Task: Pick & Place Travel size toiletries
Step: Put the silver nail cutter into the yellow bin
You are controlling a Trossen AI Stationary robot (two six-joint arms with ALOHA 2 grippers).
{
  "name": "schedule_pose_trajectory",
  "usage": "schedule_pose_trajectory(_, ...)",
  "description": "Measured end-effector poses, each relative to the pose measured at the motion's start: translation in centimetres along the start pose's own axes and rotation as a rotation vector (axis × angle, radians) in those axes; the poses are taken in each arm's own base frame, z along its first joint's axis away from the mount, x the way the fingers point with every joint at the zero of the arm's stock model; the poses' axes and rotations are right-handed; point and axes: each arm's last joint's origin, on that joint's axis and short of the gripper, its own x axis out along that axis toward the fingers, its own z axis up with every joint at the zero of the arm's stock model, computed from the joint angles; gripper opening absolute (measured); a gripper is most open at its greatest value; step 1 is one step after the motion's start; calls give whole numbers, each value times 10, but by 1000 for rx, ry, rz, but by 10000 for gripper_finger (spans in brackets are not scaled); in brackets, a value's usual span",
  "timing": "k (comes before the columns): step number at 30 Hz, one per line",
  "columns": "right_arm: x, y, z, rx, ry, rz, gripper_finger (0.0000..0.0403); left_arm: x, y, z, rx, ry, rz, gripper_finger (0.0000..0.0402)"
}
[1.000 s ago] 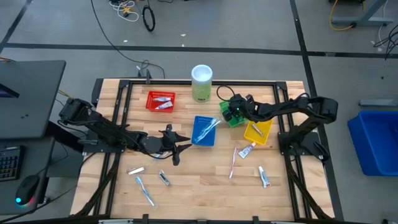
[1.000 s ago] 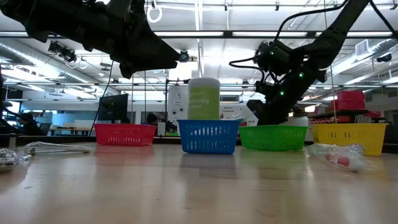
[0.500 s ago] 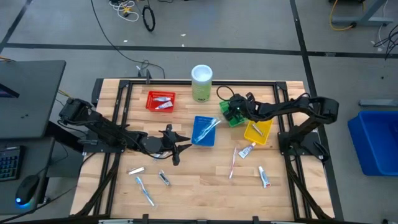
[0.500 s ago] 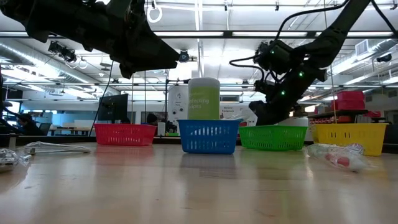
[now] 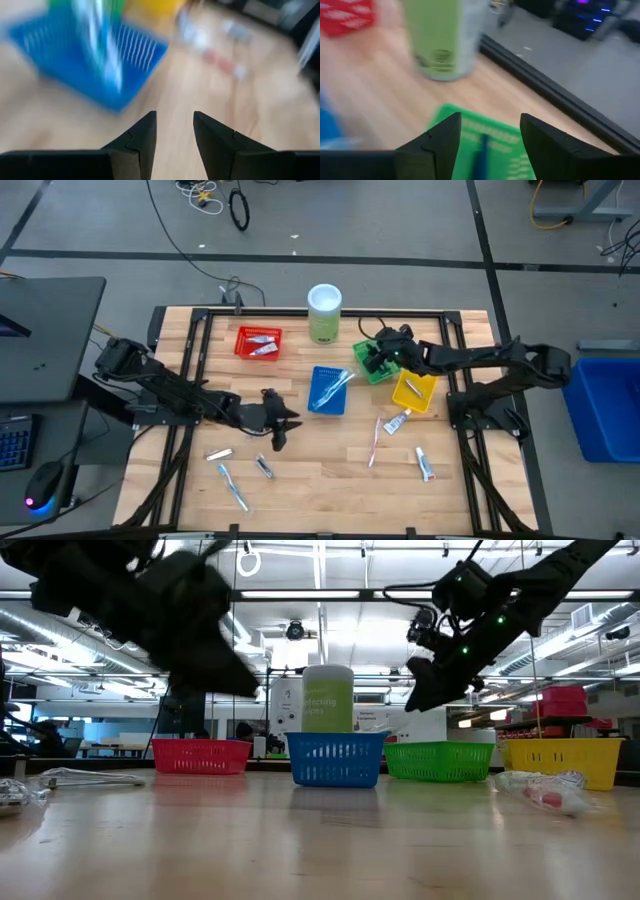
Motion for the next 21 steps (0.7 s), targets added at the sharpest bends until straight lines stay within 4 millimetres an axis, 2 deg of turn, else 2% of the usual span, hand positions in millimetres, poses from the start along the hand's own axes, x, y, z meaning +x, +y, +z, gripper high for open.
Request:
schedule_pose_trajectory(5, -9, 14, 5, 3, -37, 195, 217, -2, 14, -20, -121, 229, 104, 136)
schedule_pose_trajectory(9, -12, 22, 9, 4, -83, 290, 212, -4, 23, -27, -180, 342, 153, 136)
schedule_pose_trajectory(18, -15, 26, 11, -18, -117, 310, 211, -10, 37, -23, -183, 490, 119, 114)
schedule_pose_trajectory(21, -15, 26, 11, -18, -117, 310, 214, -13, 44, -17, -164, 485, 145, 105)
